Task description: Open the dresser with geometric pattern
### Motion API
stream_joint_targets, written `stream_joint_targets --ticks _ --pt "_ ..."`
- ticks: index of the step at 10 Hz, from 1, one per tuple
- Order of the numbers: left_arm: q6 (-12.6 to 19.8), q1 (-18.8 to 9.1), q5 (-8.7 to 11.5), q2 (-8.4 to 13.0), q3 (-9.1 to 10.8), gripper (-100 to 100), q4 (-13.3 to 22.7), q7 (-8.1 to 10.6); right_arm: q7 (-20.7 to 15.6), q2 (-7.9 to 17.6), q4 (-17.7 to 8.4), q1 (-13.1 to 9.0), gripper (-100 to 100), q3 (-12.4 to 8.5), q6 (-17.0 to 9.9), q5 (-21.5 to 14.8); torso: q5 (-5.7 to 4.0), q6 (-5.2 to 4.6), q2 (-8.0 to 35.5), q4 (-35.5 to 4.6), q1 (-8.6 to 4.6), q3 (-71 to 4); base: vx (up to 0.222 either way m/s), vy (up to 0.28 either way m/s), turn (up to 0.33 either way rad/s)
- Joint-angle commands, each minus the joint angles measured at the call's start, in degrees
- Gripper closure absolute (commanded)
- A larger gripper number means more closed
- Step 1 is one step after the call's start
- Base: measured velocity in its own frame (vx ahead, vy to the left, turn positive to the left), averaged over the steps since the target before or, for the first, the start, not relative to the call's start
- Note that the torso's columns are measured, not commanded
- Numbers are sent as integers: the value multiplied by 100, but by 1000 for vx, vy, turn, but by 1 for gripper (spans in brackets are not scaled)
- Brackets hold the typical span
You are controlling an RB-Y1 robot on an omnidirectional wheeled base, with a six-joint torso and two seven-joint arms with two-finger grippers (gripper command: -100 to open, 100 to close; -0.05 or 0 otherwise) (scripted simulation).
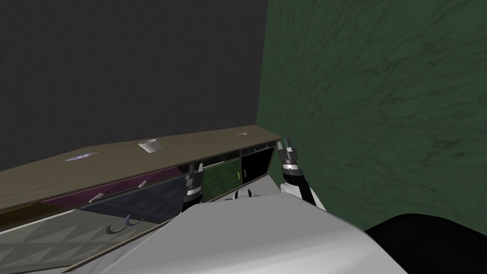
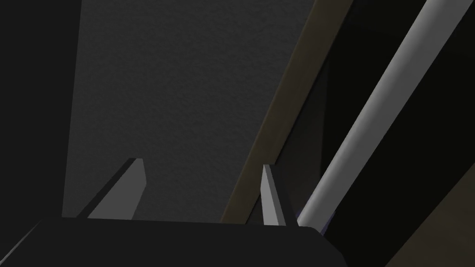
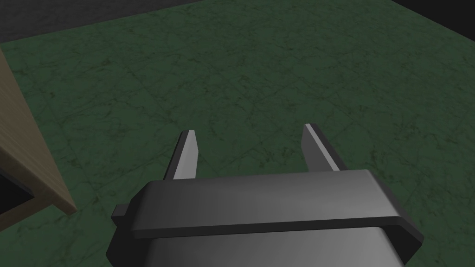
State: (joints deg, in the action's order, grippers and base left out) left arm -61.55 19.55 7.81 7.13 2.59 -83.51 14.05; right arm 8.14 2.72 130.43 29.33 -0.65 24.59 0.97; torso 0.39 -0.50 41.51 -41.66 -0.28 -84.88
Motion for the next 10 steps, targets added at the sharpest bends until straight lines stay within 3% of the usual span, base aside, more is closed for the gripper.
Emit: stream_joint_targets --ticks 1,8,10 --pt "-152 -24 30 -38 -34 -100 396 87 0 0 0 0 0 0 0 0 -2 -5 0 -2 -3 0 28 -91 45" --pt "-641 -134 148 -85 36 -100 1205 235 0 0 0 0 0 0 0 0 32 -51 -42 30 -36 -11 22 -62 32" --pt "-641 -134 148 -85 36 -100 1221 235 0 0 0 0 0 0 0 0 56 -78 -75 55 -44 -22 5 -46 25"
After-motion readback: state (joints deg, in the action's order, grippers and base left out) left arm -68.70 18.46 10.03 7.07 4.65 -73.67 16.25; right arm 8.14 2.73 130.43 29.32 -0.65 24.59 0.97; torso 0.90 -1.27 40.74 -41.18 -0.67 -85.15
